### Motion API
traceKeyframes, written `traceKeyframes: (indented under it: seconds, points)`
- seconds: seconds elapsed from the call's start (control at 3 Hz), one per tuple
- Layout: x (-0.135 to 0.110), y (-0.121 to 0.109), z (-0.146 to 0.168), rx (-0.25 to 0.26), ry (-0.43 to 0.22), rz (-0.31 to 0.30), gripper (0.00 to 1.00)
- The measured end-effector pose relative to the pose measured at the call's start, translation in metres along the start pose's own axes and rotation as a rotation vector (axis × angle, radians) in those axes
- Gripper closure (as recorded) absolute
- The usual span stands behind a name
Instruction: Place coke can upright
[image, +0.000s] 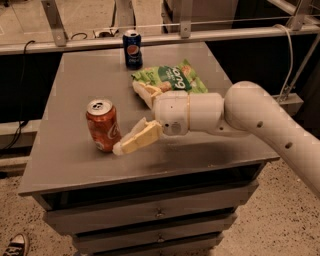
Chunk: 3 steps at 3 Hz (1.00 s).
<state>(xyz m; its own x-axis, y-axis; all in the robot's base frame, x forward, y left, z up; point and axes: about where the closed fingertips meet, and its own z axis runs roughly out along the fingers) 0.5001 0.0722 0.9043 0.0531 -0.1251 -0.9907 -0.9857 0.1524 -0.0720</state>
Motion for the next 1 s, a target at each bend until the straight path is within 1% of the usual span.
traceKeyframes:
  seconds: [0.33,0.67,1.0]
  points:
    - [-0.002,0.000,-0.044,-0.027,0.079,0.025,0.00]
    - [0.000,0.008,-0.087,0.016,0.094,0.055,0.00]
    - [0.001,0.007,-0.097,0.037,0.095,0.057,0.00]
